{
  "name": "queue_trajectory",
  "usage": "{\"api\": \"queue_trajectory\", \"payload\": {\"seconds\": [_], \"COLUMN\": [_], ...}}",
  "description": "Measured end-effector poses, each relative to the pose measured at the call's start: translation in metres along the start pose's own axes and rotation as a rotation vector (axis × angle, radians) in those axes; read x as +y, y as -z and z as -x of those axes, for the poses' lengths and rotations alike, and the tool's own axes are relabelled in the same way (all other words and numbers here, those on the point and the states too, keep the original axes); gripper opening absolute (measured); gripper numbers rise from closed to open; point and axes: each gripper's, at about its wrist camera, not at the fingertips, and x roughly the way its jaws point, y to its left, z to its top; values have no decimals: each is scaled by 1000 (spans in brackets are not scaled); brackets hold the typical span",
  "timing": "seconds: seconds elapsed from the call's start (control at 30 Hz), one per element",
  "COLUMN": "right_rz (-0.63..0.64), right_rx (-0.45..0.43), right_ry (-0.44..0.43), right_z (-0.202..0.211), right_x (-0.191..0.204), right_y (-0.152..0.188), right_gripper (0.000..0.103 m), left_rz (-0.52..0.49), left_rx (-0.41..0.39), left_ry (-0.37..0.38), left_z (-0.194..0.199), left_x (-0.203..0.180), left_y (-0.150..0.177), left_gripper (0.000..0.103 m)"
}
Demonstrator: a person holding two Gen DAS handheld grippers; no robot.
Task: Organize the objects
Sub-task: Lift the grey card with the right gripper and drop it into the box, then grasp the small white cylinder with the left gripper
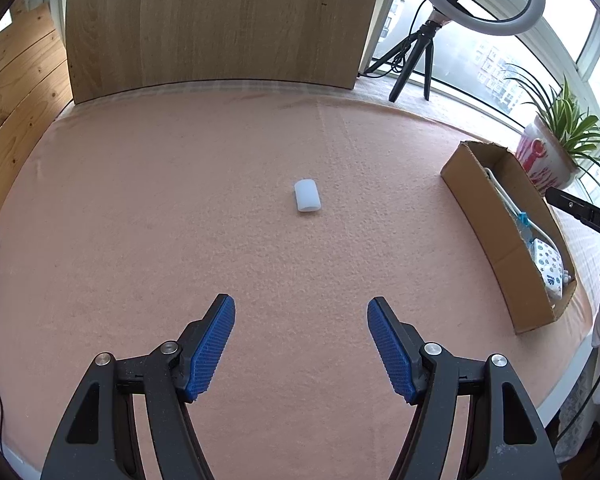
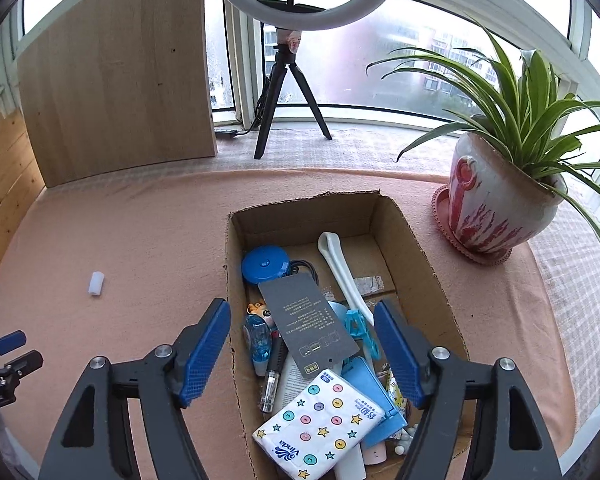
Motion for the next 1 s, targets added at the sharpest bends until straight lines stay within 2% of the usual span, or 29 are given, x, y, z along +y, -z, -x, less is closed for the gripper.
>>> {"api": "queue_trajectory", "payload": {"seconds": [0.37,0.57,0.73,1.0], "right_rz": [14,15,-10,-11], "right_rx": [6,23,32,52], "right_ry": [-86,-134,-169,-157], "right_z": [17,19,23,35], "right_x": [42,64,69,60], "right_y": [21,30,36,51], "right_gripper": [70,70,70,70], "left_rz": [-24,-36,-18,35], "left_rx": [-5,-3,14,58], "left_ry": [-24,-33,-33,-5], "left_z": [-6,-19,-37,-78], "left_x": [1,-3,-2,-3], "left_y": [-9,-25,-47,-82], "left_gripper": [72,72,72,72]}}
